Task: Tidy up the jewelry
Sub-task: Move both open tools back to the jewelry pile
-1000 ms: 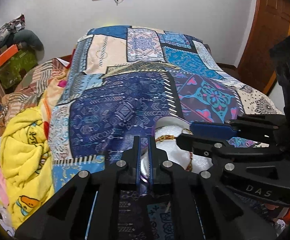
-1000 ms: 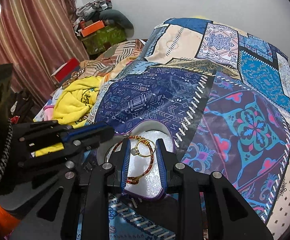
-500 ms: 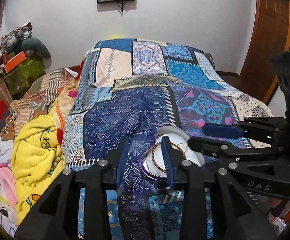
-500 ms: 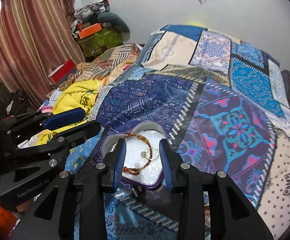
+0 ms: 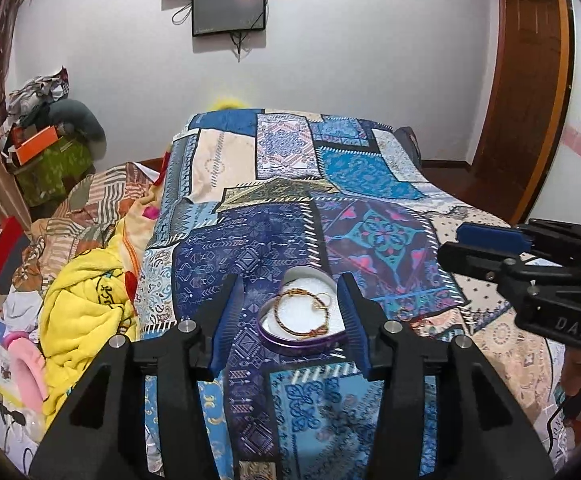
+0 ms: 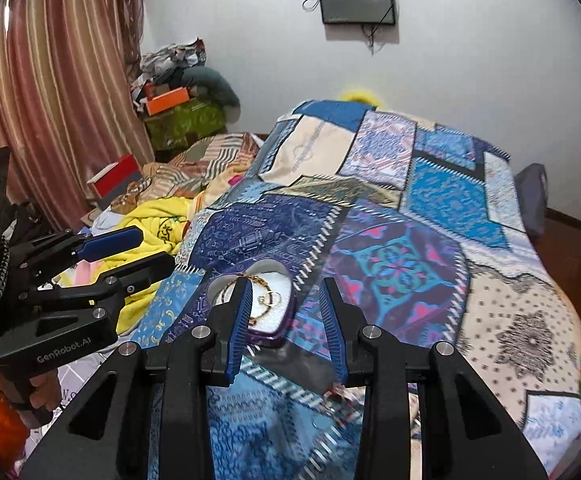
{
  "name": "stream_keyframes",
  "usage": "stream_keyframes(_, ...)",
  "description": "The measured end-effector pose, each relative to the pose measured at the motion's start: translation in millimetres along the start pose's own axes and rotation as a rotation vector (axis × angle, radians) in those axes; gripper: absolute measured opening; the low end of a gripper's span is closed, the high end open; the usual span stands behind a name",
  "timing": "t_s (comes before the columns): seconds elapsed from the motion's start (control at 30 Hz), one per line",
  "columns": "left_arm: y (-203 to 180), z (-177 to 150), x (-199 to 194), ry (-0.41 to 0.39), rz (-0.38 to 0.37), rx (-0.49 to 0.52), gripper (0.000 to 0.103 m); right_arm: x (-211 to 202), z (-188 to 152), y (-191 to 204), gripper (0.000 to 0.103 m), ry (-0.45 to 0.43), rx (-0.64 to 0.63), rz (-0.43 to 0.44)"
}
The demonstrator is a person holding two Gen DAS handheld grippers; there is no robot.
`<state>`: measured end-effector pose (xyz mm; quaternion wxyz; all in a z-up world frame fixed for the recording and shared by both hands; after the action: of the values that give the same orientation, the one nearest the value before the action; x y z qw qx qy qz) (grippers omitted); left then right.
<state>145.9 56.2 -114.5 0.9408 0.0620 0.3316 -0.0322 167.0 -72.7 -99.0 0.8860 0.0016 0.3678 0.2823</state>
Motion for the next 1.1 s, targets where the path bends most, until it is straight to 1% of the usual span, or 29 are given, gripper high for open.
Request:
stream_keyframes(0.1, -10.5, -0.9, -7.4, -0.005, -0.006, 0.011, 0.051, -12.8, -2.3, -8.6, 0.036, -0.02, 0.007, -0.022)
stream_keyframes(0.2, -20.6, -3.4, -9.0, 0.003, -0.02, 0.016, 0.052, -24.2, -7.8, -18.4, 0.037, -0.032, 0.014, -0.044)
stream_keyframes(0.3, -32.0, -7.8, -4.2, 0.026, -0.046, 0.011, 0.053, -33.6, -15.3, -31.9, 0.037, -0.038, 0.028, -0.08)
stream_keyframes(0.4, -42.7, -13.4, 3.6, 0.054, -0.068, 0.007, 0.053, -39.5, -25.7, -49.1, 0.037, -0.026, 0.057, -0.105)
stream_keyframes(0.53, -61.1, -23.1, 19.1, 0.103, -0.099, 0.016, 0.053, -38.8, -40.5, -76.0, 0.037, 0.011, 0.093, -0.153)
stream_keyframes(0.67, -81.3, -37.4, 41.6, 0.175, -0.154, 0.025, 0.053, -38.2, -58.9, -99.3, 0.037, 0.057, 0.125, -0.194)
stream_keyframes(0.9, -118.0, -60.5, 74.5, 0.282, -0.234, 0.071, 0.052, -33.5, -86.1, -130.6, 0.037, 0.124, 0.183, -0.228)
stream_keyframes(0.97, -125.2, -64.8, 80.2, 0.297, -0.245, 0.087, 0.049, -29.8, -93.6, -137.2, 0.037, 0.148, 0.198, -0.227)
stream_keyframes(1.03, -133.0, -68.6, 86.8, 0.315, -0.258, 0.104, 0.044, -24.9, -99.6, -141.7, 0.037, 0.171, 0.206, -0.223)
stream_keyframes(1.1, -138.2, -72.1, 91.9, 0.331, -0.271, 0.111, 0.042, -21.0, -104.0, -144.5, 0.037, 0.19, 0.206, -0.221)
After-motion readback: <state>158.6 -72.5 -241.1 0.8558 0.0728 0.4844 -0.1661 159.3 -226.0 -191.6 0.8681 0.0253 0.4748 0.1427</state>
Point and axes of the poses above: each gripper's, at about its wrist camera, not at the fingertips, and x roughly the way its jaws point, y to its left, z to its top, the point moved 4 cm from there along x, roughly the way its jaws point, and after that the axes turned 8 degrees about x, right-handed, at the moved point
